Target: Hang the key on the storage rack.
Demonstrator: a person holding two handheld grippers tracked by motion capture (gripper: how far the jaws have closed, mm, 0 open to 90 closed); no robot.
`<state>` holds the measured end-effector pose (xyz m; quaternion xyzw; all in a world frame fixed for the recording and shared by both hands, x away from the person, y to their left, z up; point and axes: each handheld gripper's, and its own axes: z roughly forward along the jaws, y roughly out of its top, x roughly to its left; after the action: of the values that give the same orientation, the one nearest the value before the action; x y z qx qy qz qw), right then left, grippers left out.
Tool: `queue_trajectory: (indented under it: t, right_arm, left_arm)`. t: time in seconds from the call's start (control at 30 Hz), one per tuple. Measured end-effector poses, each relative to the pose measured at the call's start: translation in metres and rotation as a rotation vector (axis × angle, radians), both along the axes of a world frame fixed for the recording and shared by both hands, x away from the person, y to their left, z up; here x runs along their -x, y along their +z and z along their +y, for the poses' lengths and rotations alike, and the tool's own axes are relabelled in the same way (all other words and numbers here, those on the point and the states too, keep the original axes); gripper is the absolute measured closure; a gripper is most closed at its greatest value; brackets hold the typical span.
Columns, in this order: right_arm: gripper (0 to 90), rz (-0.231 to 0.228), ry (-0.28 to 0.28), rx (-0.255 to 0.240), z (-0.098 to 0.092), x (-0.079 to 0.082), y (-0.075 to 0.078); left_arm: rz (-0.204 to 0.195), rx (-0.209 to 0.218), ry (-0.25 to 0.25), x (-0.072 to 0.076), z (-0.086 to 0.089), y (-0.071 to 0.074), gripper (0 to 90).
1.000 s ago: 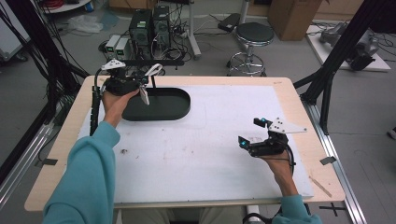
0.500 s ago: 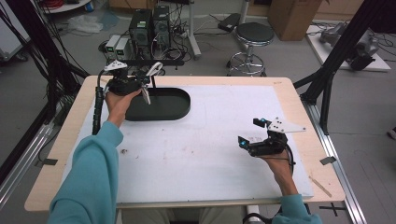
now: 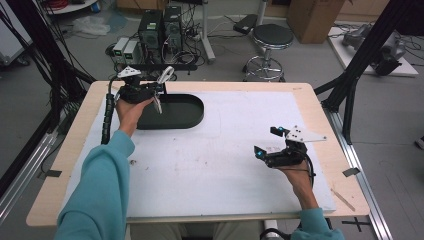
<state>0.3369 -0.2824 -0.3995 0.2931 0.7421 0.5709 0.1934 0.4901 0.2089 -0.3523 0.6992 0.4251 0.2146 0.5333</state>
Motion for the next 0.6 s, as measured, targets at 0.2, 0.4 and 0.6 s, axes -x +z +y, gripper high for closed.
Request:
queue_trajectory:
  t: [0.2,0.4,0.6]
  right_arm:
    - [0.8,-0.007,-0.003,-0.004,-0.001,0.001,0.001]
    - [0.8,-0.008,-0.004,-0.005,-0.001,0.001,0.000]
    - [0.8,-0.010,-0.008,-0.014,-0.002,0.002,-0.002]
  left_arm:
    - [0.019,-0.019,0.021,0.000,0.001,-0.001,65.6]
    - [-0.002,-0.028,0.010,0.004,0.002,0.003,63.0]
    - [-0.040,-0.059,-0.021,0.010,0.001,0.006,46.8]
